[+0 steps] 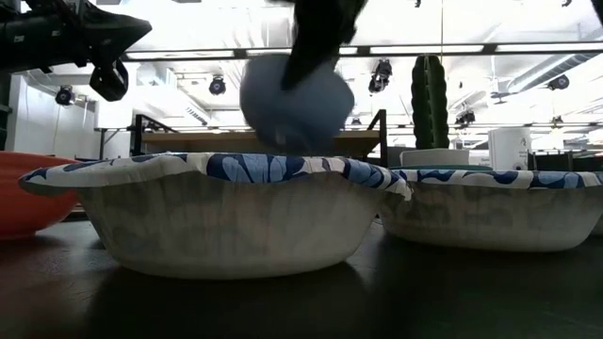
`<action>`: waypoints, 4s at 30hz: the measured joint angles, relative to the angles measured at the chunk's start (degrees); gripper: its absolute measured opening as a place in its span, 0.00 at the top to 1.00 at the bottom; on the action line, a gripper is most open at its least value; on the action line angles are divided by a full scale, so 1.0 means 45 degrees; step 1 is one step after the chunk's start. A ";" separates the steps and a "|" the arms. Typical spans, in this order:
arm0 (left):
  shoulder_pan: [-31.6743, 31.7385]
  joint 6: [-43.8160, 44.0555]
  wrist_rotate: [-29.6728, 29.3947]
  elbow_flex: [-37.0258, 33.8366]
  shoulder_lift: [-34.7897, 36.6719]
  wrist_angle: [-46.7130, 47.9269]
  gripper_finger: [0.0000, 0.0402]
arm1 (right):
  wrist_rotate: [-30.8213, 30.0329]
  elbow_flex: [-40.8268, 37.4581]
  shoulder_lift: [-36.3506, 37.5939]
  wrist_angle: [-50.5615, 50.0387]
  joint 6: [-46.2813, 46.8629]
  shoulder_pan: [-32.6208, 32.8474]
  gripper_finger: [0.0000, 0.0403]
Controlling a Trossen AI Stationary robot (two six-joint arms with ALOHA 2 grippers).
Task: Place and stack bowls onto a shelf
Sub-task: Put the blue bowl on the shelf, then put the blue patterned bowl on the shelf
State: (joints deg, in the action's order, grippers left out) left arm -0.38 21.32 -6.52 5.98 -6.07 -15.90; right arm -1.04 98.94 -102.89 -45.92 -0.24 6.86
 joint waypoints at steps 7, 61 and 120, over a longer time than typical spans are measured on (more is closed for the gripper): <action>0.0000 -0.0005 -0.0005 0.0000 0.0000 -0.0005 1.00 | -0.0205 0.0000 0.1719 0.1084 -0.0791 0.0003 0.98; 0.0000 -0.0244 -0.0087 0.0000 0.0024 -0.0359 1.00 | -0.2132 0.0005 0.1073 0.0188 -0.3220 -0.4715 0.67; -0.3366 0.2518 -0.1831 0.7530 -1.0890 0.1690 1.00 | -0.1336 -1.5169 1.2954 1.2081 -0.1906 0.0115 0.82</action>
State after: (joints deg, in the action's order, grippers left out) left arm -15.53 32.65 -14.76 39.86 -55.07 -8.29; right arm -7.05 30.68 -44.60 8.44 -8.82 7.38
